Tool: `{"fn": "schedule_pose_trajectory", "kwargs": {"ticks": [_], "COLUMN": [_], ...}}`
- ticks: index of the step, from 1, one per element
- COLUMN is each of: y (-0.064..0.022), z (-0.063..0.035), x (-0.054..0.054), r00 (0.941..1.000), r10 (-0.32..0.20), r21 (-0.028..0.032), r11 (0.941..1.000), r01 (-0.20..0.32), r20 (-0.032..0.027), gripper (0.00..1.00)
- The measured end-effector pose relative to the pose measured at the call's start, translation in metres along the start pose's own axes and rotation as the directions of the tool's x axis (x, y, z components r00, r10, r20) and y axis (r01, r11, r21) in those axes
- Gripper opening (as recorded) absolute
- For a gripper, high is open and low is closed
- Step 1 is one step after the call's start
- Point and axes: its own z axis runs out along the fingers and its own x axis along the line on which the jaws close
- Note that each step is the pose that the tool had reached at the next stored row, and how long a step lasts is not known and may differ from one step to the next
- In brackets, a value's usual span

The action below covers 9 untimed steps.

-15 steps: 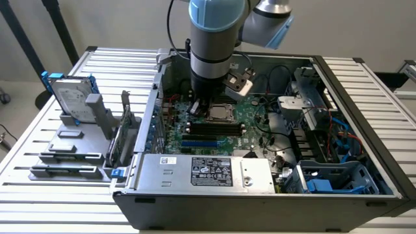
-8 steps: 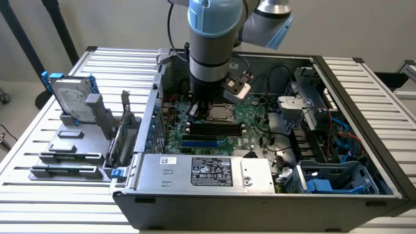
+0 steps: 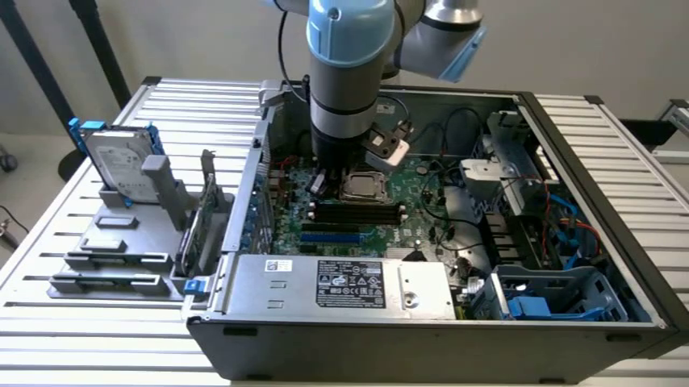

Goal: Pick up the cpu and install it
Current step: 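Install the first cpu locking lever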

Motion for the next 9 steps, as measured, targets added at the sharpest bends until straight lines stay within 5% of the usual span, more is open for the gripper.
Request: {"fn": "schedule_pose_trajectory", "kwargs": {"ticks": [9], "y": [-0.0022], "z": [0.0094], "x": [0.0018], "r00": [1.0000], "r10": [0.000], "r21": [0.0000], "r11": [1.0000], "r01": [0.000], "r20": [-0.0001], "gripper": [0.11]}}
